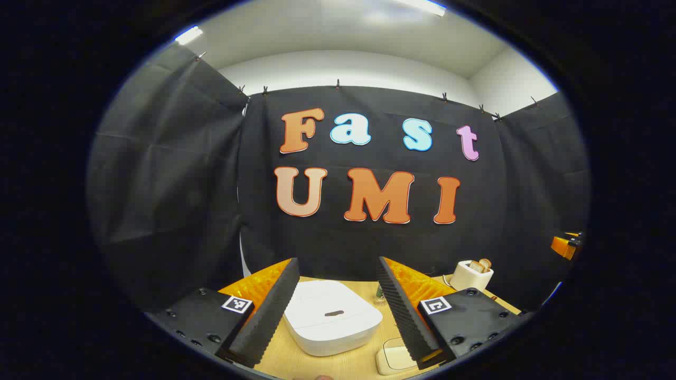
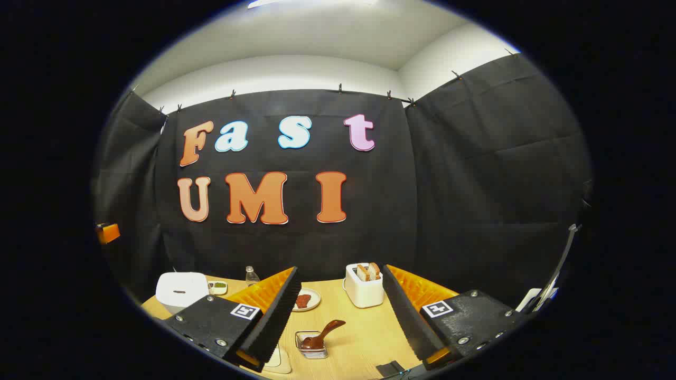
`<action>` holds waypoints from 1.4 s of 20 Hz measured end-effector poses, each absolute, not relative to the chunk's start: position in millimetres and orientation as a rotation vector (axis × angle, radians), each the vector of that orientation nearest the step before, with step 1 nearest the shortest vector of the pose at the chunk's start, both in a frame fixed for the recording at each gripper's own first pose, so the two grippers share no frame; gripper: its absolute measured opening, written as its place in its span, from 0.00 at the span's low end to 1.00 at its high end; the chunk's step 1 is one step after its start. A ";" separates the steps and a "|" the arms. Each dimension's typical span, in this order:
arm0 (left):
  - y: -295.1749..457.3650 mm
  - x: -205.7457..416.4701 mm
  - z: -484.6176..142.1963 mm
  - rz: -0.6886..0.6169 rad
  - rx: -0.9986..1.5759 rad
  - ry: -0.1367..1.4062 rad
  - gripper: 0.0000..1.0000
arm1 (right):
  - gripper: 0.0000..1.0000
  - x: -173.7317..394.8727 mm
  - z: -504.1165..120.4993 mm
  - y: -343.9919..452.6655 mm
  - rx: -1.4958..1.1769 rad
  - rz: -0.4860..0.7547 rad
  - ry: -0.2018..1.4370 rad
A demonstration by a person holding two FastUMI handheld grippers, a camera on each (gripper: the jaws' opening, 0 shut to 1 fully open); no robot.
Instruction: Close the left gripper, press the button to open the rice cooker; take a wooden spoon from the chopstick holder with the right hand, scoop a spoonful of rice and pour it into the rice cooker, then put the wooden spoon back into the chopstick holder.
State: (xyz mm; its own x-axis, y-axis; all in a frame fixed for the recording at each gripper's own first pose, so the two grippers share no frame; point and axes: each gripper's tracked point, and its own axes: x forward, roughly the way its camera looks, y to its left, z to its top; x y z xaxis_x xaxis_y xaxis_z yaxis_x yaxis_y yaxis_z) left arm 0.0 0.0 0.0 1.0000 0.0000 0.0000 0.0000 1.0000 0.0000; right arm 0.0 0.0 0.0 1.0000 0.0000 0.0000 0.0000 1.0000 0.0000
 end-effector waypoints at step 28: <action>1.5 1.1 4.8 0.002 0.026 -0.014 0.56 | 0.96 -2.4 -10.4 -5.3 -0.030 -0.014 0.041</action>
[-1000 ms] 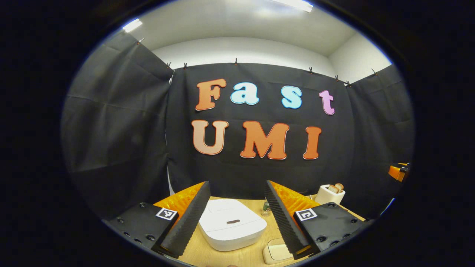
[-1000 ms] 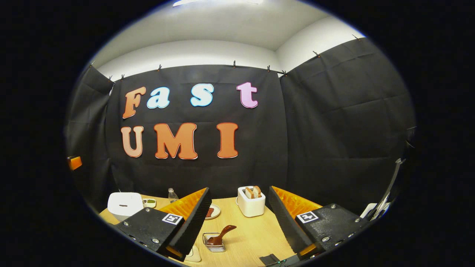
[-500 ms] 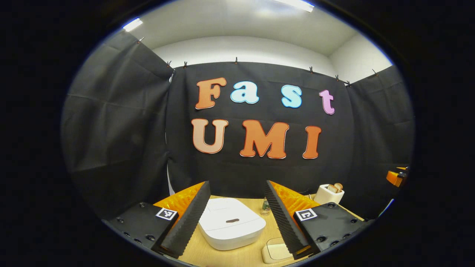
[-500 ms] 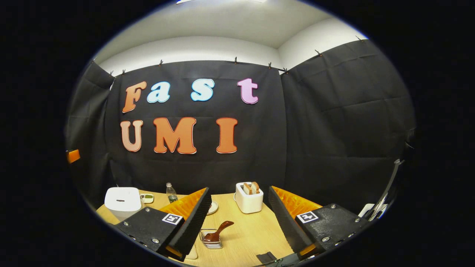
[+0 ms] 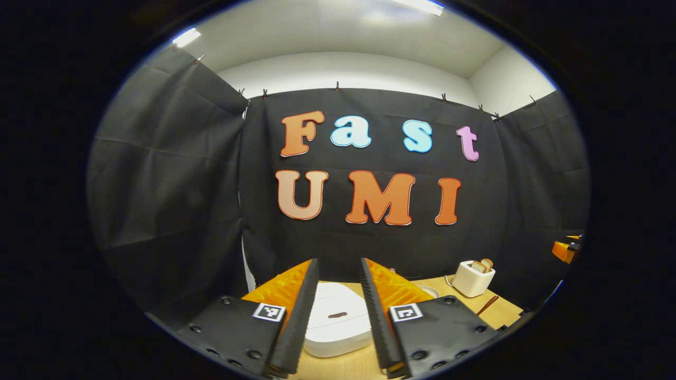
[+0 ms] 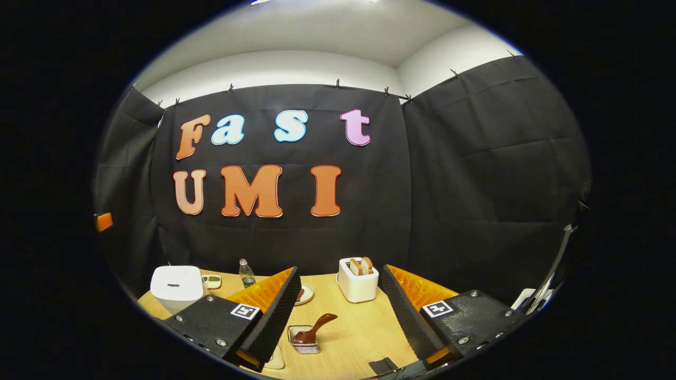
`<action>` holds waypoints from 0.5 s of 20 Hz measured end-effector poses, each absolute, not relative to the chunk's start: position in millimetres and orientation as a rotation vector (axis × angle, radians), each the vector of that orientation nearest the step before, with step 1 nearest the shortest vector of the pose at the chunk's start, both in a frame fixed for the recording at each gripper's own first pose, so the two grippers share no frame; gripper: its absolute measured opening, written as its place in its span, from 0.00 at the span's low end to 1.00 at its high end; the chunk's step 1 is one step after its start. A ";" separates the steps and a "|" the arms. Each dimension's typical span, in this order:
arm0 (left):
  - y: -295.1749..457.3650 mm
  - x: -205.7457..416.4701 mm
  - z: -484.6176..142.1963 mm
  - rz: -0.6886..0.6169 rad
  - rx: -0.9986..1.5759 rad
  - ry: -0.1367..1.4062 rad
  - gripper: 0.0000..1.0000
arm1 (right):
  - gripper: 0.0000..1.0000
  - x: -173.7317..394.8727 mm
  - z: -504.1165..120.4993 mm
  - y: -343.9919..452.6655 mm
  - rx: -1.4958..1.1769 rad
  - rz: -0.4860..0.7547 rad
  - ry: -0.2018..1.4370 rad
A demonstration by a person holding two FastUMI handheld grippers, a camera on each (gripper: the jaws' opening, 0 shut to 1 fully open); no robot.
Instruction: Close the left gripper, press the button to open the rice cooker; take a wooden spoon from the chopstick holder with the right hand, scoop a spoonful of rice and pour it into the rice cooker, then put the wooden spoon back into the chopstick holder.
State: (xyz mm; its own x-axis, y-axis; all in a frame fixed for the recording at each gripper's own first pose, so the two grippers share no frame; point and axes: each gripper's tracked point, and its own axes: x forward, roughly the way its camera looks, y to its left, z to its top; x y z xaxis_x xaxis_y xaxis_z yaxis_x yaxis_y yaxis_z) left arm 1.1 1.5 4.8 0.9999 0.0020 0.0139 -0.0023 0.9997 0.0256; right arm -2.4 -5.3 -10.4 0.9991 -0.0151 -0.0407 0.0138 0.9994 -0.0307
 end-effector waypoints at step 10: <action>3.6 27.7 -16.6 0.013 0.040 0.026 0.04 | 0.96 0.5 -13.9 2.5 -0.046 0.003 0.050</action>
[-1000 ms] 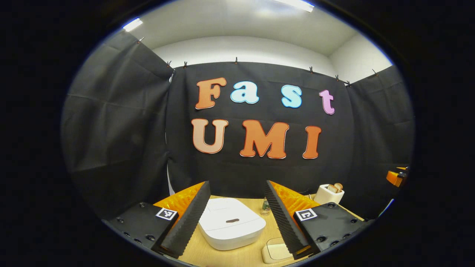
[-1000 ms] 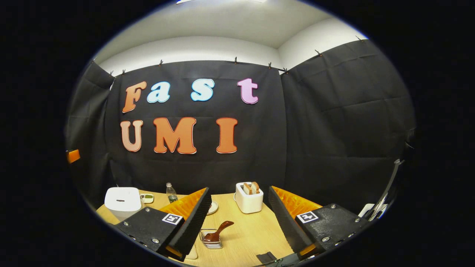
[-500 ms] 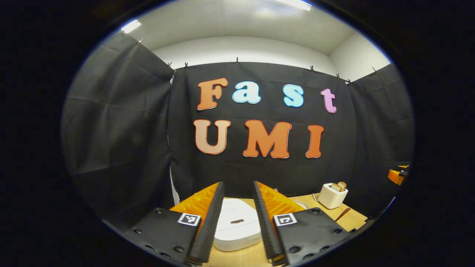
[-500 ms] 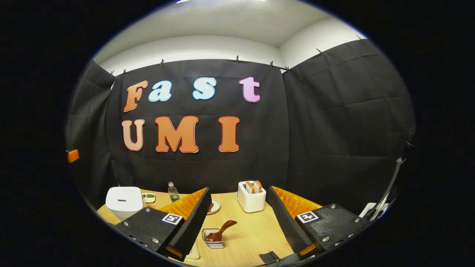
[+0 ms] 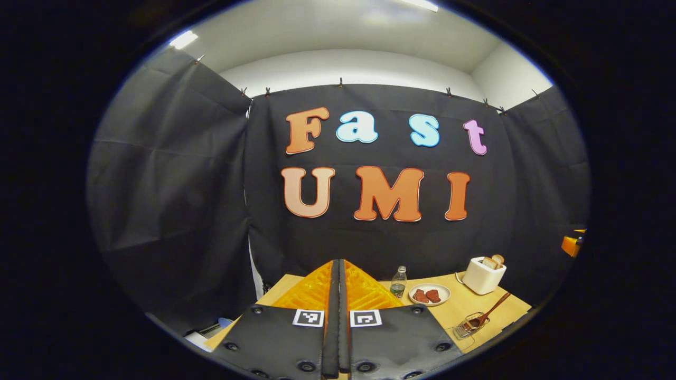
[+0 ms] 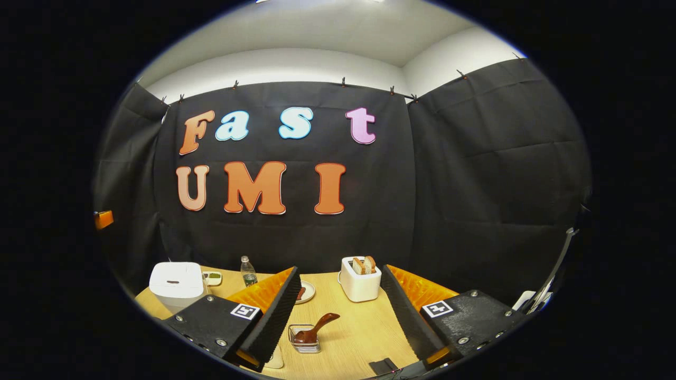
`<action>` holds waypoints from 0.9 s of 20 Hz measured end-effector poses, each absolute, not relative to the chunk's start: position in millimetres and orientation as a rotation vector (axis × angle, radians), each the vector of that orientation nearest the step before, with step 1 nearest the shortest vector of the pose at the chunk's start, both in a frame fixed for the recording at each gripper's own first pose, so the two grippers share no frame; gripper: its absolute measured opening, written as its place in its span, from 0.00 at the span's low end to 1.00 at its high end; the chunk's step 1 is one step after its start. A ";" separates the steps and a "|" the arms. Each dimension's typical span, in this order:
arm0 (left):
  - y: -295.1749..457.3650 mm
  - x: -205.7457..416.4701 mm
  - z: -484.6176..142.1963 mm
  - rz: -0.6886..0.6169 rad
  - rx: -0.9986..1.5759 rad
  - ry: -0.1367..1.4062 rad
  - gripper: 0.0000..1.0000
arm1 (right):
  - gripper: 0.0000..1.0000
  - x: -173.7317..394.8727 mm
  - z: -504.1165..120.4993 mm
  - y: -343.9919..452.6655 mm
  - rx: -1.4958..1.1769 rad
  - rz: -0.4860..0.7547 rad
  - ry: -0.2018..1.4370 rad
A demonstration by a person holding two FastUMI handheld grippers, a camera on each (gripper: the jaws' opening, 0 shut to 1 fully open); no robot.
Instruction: Close the left gripper, press the button to open the rice cooker; take a wooden spoon from the chopstick holder with the right hand, scoop a spoonful of rice and pour it into the rice cooker, then put the wooden spoon back into the chopstick holder.
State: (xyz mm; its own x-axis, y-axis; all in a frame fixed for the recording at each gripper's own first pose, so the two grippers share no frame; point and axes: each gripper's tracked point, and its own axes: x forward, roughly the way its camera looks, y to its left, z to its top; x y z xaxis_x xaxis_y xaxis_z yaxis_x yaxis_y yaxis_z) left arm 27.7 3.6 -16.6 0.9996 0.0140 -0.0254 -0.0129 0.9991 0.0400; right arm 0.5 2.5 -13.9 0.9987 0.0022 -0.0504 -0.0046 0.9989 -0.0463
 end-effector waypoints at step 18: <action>-9.4 159.1 -202.9 -0.119 -0.033 0.386 0.04 | 0.96 9.9 -46.7 -26.8 -0.078 -0.078 0.130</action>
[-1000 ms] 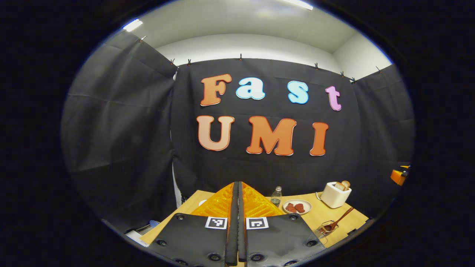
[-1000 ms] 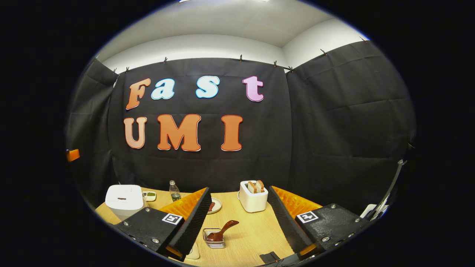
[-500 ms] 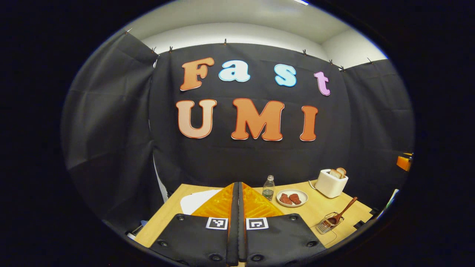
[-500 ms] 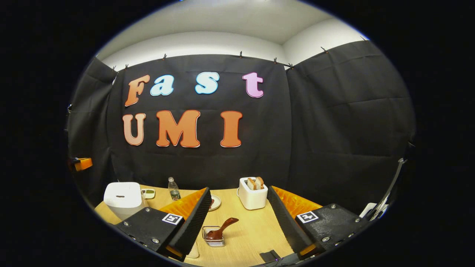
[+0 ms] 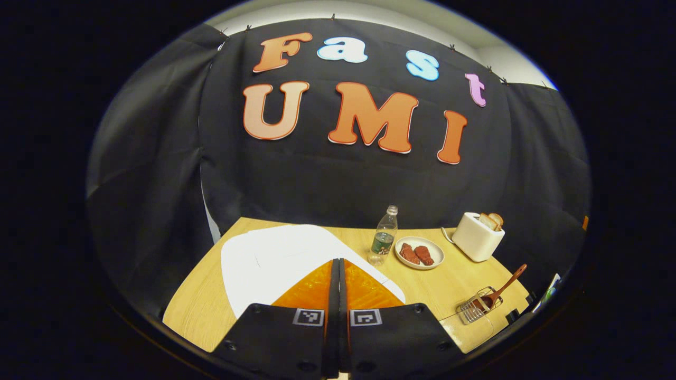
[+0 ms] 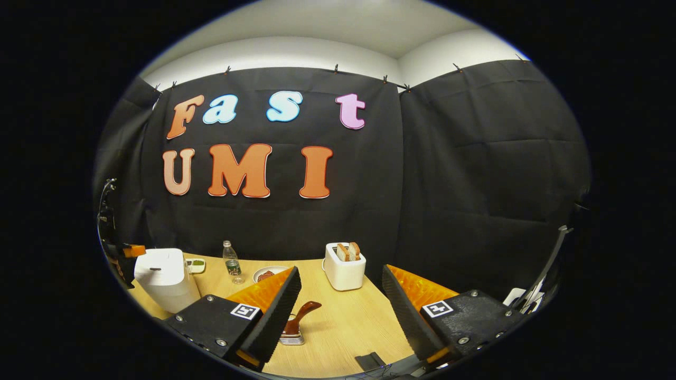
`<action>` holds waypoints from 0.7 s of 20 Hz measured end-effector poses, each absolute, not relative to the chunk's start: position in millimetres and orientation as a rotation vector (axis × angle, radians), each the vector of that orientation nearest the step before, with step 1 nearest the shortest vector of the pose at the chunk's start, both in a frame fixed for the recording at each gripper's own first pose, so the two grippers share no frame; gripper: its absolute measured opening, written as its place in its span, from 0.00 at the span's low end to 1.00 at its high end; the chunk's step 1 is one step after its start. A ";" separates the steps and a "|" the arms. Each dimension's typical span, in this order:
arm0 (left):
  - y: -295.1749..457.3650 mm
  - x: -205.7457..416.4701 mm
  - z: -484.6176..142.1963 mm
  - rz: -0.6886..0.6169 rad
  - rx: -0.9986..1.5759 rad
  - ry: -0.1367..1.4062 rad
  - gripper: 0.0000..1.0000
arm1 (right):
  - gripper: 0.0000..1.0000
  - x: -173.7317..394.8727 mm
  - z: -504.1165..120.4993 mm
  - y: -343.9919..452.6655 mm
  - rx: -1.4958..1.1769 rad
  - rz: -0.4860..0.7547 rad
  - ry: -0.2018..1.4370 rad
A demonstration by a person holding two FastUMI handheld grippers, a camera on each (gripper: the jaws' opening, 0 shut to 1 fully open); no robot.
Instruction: Close the left gripper, press the button to open the rice cooker; take a wooden spoon from the chopstick holder with the right hand, scoop a spoonful of rice and pour it into the rice cooker, then put the wooden spoon back into the chopstick holder.
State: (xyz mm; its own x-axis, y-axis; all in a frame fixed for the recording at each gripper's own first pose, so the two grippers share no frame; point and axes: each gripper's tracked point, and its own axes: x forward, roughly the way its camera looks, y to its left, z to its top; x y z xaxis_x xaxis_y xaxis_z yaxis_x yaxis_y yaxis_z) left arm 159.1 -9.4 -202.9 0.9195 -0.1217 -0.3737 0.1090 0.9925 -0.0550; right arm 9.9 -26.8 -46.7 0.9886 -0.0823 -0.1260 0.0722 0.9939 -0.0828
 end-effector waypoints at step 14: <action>5.3 165.1 -257.8 -0.120 -0.105 0.525 0.05 | 0.96 26.1 -70.8 -23.2 -0.097 -0.075 0.184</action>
State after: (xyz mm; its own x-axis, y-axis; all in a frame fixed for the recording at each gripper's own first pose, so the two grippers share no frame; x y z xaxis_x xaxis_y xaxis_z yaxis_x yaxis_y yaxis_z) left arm 165.1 5.3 -257.8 0.8584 -0.1404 -0.4933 0.0869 0.9877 -0.1300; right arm 26.1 -23.2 -70.8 0.9803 -0.0831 -0.1790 0.0654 0.9926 -0.1027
